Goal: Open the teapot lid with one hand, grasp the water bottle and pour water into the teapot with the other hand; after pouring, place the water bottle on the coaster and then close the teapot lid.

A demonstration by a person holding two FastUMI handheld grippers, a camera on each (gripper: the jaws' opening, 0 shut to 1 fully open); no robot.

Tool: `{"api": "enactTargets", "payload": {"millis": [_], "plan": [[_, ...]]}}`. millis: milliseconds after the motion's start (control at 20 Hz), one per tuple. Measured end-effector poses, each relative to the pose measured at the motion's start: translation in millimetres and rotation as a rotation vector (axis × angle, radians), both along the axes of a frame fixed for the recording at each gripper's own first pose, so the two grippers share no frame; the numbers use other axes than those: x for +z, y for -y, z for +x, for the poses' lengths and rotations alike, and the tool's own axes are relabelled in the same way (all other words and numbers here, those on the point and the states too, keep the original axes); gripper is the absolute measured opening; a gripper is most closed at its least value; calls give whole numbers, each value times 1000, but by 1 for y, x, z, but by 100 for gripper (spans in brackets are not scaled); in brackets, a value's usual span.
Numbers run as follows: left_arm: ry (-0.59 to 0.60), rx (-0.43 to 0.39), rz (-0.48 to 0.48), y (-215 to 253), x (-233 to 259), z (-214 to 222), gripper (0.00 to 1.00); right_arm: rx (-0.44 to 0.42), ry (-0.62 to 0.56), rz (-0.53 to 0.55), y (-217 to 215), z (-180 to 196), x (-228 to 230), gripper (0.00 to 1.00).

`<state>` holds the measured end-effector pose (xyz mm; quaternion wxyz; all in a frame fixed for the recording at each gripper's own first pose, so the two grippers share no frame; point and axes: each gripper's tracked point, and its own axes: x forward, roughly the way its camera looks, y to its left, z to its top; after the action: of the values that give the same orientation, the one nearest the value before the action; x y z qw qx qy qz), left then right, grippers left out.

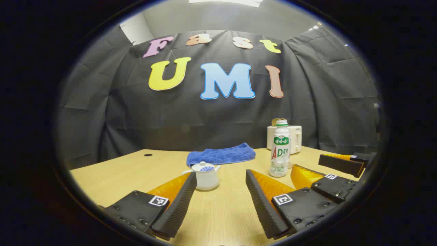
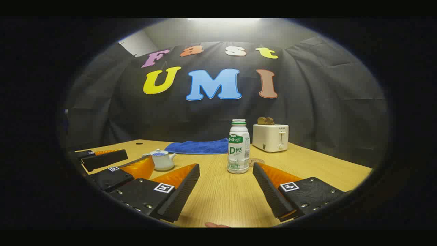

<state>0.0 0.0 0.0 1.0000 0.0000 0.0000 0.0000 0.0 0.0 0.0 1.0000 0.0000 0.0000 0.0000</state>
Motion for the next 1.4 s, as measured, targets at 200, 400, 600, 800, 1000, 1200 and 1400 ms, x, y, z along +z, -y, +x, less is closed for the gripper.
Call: {"api": "enactTargets", "payload": {"millis": [200, 400, 600, 800, 1000, 1200, 1400], "plan": [[1, 0, 0, 0, 0, 0, 100, -1, 1, 0, 0, 0, 0, 97], [0, 0, -1, 0, 0, 0, 100, -3, 2, 0, 0, 0, 0, 97], [0, 0, -1, 0, 0, 0, 100, -10, 2, -1, 1, 1, 0, 97], [1, 15, 0, -3, 0, 1, 100, -16, 1, 1, 2, 1, 0, 97], [4, 8, -7, -5, 1, 5, 100, 11, 2, -2, -1, 4, 1, 97], [10, 18, -19, -24, 12, 33, 100, 8, -28, -33, 11, 23, -1, 96], [-17, 51, 27, -49, 15, 83, 100, 16, -39, 1, 15, 37, 8, 97]]}}
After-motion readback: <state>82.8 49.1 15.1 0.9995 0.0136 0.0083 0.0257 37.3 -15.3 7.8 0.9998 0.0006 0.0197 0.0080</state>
